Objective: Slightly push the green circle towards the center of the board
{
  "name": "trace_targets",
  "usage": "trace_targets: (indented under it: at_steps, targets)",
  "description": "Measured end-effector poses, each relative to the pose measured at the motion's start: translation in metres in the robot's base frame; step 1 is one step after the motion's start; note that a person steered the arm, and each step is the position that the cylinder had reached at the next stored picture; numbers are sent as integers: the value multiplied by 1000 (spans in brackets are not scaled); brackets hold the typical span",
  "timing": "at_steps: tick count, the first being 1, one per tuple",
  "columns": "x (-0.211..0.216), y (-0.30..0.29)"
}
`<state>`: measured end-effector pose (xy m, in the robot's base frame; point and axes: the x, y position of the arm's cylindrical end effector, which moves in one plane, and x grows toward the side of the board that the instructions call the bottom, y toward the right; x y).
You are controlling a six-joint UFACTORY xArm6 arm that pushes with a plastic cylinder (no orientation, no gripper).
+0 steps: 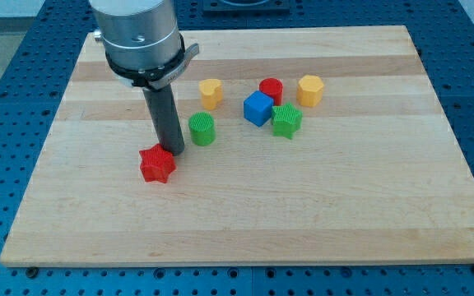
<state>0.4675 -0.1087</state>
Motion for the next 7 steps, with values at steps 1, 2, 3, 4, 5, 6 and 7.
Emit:
trace_targets:
  at_steps: [1, 2, 3, 4, 5, 6, 7]
  targets:
    - [6, 0]
    - [6, 11]
    - [6, 25]
    - [6, 25]
    - [6, 26]
    - [7, 30]
    - [8, 54]
